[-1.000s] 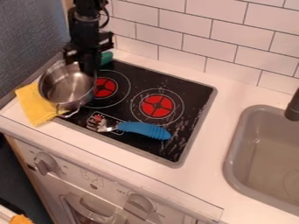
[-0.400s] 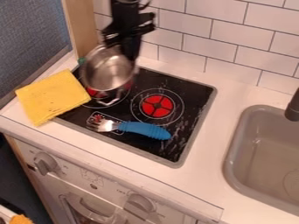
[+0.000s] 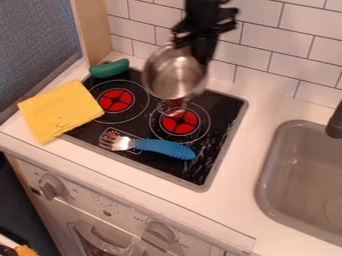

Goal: Move the silver pot into the right burner

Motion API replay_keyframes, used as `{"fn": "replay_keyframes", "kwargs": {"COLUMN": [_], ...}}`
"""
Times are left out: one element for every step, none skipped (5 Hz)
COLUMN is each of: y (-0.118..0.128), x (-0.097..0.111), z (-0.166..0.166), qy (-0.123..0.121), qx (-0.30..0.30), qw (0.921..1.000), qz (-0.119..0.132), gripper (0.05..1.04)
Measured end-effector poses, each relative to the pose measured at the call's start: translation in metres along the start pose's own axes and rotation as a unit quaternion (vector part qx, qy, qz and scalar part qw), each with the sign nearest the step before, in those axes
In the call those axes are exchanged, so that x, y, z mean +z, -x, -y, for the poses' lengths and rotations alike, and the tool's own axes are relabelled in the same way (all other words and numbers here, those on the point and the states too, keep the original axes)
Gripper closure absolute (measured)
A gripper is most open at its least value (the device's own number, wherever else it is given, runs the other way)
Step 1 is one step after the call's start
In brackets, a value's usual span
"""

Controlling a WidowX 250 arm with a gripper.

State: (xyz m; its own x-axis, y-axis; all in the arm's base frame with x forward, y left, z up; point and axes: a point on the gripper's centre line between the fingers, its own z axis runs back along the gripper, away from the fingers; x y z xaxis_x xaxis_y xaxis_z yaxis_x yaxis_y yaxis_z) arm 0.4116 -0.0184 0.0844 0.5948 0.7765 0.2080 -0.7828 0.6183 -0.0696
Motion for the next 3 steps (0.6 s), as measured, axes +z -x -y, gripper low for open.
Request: {"fn": "replay_keyframes", "kwargs": {"y": [0.025,0.034,0.035], "x": [-0.005,-0.016,-0.035], "z": [0.019,0.03,0.042], "qy": [-0.003,-0.011,-0.025], "qx": [-0.039,-0.059,-0.081], "qw": [0.9992,0.9982,0.9962], "qz": [0.001,-0.005,-0.02], "gripper": [1.017,1.017,1.02]}}
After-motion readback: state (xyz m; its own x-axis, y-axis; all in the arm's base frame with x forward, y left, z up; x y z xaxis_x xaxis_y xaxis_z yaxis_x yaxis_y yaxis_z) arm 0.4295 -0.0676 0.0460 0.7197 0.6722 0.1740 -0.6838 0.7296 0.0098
